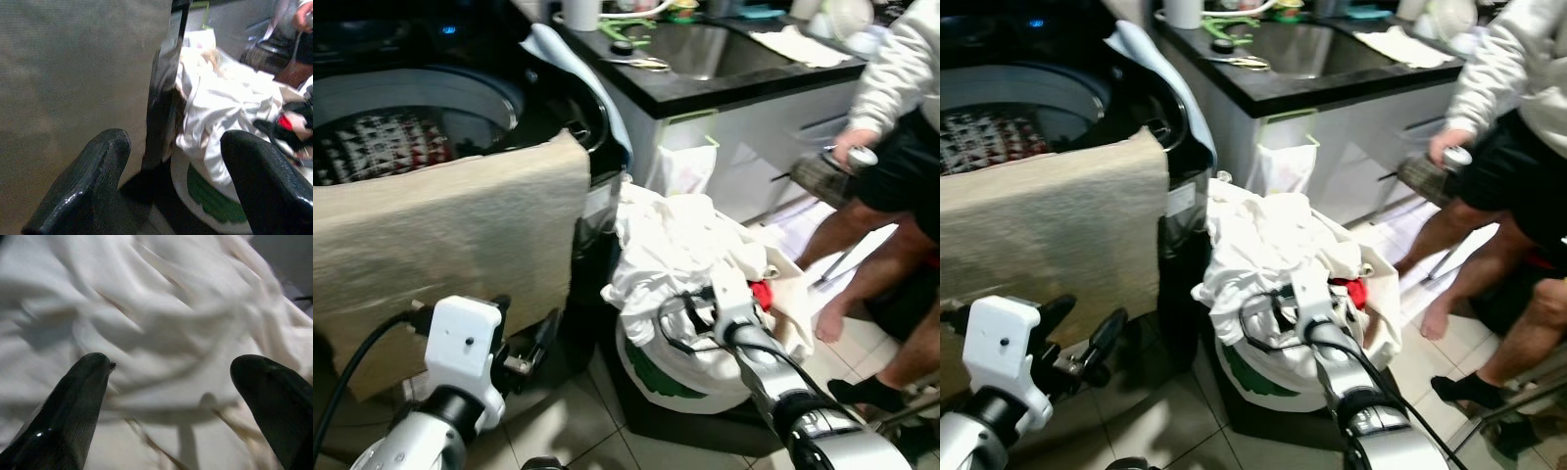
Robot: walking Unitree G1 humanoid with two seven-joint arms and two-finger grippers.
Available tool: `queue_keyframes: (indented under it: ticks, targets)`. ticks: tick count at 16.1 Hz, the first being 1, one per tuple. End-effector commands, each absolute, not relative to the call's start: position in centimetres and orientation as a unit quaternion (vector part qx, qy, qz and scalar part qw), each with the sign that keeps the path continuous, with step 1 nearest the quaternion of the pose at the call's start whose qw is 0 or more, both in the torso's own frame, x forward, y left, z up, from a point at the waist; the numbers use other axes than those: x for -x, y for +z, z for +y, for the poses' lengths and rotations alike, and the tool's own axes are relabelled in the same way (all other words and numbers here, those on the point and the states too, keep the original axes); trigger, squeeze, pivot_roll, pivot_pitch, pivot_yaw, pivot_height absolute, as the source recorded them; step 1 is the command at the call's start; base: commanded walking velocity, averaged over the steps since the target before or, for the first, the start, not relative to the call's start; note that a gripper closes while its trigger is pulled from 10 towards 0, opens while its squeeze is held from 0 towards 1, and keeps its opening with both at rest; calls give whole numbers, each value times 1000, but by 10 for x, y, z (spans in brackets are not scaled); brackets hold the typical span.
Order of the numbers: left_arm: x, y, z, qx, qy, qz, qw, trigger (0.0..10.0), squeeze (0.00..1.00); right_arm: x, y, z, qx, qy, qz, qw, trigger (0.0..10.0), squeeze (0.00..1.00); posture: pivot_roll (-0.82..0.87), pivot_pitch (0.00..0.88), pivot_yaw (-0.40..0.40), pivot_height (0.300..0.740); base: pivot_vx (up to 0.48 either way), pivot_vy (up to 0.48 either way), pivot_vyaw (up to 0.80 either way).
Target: Clothes washing
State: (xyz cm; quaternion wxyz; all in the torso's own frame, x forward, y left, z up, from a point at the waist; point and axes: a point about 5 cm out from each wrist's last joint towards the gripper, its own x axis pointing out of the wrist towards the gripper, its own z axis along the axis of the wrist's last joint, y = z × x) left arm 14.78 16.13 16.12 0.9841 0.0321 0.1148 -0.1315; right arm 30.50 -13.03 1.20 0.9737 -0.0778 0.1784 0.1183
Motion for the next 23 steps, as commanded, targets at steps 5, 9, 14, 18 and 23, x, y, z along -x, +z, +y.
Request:
queue_keyframes:
  ticks: [5,9,14,18,23]
  targets:
    - [-138,172,153,-23,-138,102,985,10000,0,-299,7,-93,88,181,196,960,10000,0,395,85,-107,740,0,0,0]
    - [-132,168,152,-16,-135,107,985,10000,0,-291,-3,-90,83,169,224,956,0,0,405,111,-111,740,0,0,0]
    - [-130,167,151,-15,-138,111,984,10000,0,-289,-11,-125,116,58,248,960,0,0,397,122,-104,740,0,0,0]
    - [-131,167,150,-14,-140,113,984,10000,0,-290,-9,-130,155,55,231,959,0,0,385,116,-102,740,0,0,0]
    - [-133,167,147,-13,-141,113,983,10000,0,-290,-8,-132,152,55,226,961,0,0,378,101,-106,740,0,0,0]
